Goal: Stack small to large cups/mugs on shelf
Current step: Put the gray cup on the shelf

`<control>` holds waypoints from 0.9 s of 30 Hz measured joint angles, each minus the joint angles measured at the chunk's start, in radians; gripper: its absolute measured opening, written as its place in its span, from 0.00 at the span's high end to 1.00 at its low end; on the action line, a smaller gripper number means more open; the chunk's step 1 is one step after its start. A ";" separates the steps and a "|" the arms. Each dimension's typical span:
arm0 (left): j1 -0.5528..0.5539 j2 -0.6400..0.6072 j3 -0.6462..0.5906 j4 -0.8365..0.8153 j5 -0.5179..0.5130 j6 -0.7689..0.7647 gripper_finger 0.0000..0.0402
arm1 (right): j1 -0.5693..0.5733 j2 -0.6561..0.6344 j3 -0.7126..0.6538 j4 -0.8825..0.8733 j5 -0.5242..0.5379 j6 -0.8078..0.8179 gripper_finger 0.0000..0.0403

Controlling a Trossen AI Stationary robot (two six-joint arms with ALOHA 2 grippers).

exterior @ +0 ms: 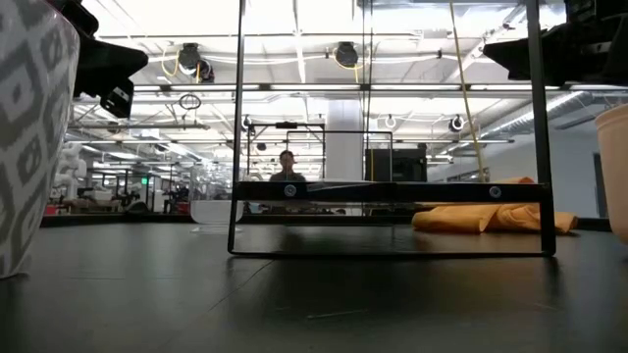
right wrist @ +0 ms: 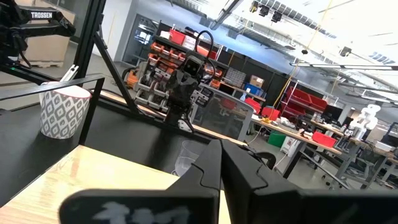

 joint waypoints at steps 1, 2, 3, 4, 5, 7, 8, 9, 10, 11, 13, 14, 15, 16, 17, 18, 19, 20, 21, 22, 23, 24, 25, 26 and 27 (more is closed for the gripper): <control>0.000 0.000 0.000 0.000 0.000 0.000 0.95 | 0.000 0.000 0.000 0.000 0.000 0.000 1.00; 0.000 0.000 0.000 0.000 0.000 0.003 0.95 | 0.000 0.000 0.000 0.000 0.000 0.000 1.00; 0.000 0.000 0.000 0.002 0.000 0.011 0.95 | 0.000 0.000 0.000 0.000 0.000 0.000 1.00; 0.000 0.000 0.000 0.008 0.000 0.020 0.95 | 0.000 0.000 0.000 0.000 0.000 0.000 1.00; 0.000 0.000 0.000 0.014 0.001 0.024 0.97 | 0.000 0.000 0.000 0.000 0.000 0.000 1.00; 0.000 0.000 0.000 0.029 0.007 0.026 0.99 | 0.000 0.000 0.000 0.000 0.000 0.000 1.00; 0.000 0.000 0.000 0.042 0.017 0.025 0.99 | 0.000 0.000 0.000 0.000 0.000 0.000 1.00; 0.000 0.000 0.000 0.057 0.033 0.022 0.99 | 0.000 0.000 0.000 0.000 0.000 0.000 1.00; 0.000 0.000 0.000 0.070 0.050 0.021 0.99 | 0.000 0.000 0.000 0.000 0.000 0.000 1.00; 0.000 0.000 0.000 0.080 0.066 0.017 1.00 | 0.000 0.000 0.000 0.000 0.000 0.000 1.00; 0.000 0.000 0.000 0.106 0.092 0.002 1.00 | 0.000 0.000 0.000 0.000 0.000 0.000 1.00; 0.000 0.000 0.000 0.121 0.108 -0.002 1.00 | 0.000 0.000 0.000 0.000 0.000 0.000 1.00; -0.002 0.000 0.000 0.135 0.125 -0.004 1.00 | 0.000 0.000 0.000 0.000 0.000 0.000 1.00; -0.004 0.000 0.000 0.145 0.136 -0.007 1.00 | 0.000 0.000 0.000 0.000 0.000 0.000 1.00; -0.009 0.000 0.000 0.157 0.145 -0.015 1.00 | 0.000 0.000 0.000 0.000 0.000 0.000 1.00; -0.016 0.000 0.000 0.170 0.157 -0.018 1.00 | 0.000 0.000 0.000 0.000 0.000 0.000 1.00; -0.023 0.000 0.002 0.176 0.163 -0.020 1.00 | 0.000 0.000 0.000 0.000 0.000 0.000 1.00; -0.034 0.000 0.011 0.163 0.164 -0.020 1.00 | 0.000 0.000 0.000 0.000 0.000 0.000 1.00; -0.045 0.000 0.020 0.149 0.164 -0.019 1.00 | 0.000 0.000 0.000 0.000 0.000 0.000 1.00; -0.056 0.000 0.031 0.134 0.163 -0.014 1.00 | 0.000 0.000 0.000 0.000 0.000 0.000 1.00; -0.069 0.001 0.043 0.118 0.161 -0.004 1.00 | 0.000 0.000 0.000 0.000 0.000 0.000 1.00; -0.082 0.006 0.055 0.112 0.157 0.004 1.00 | 0.000 0.000 0.000 0.000 0.000 0.000 1.00; -0.095 0.020 0.068 0.111 0.151 0.009 1.00 | 0.000 0.000 0.000 0.000 0.000 0.000 1.00; -0.108 0.036 0.081 0.110 0.144 0.013 1.00 | 0.000 0.000 0.000 0.000 0.000 0.000 1.00; -0.121 0.054 0.097 0.104 0.137 0.020 1.00 | 0.000 0.000 0.000 0.000 0.000 0.000 1.00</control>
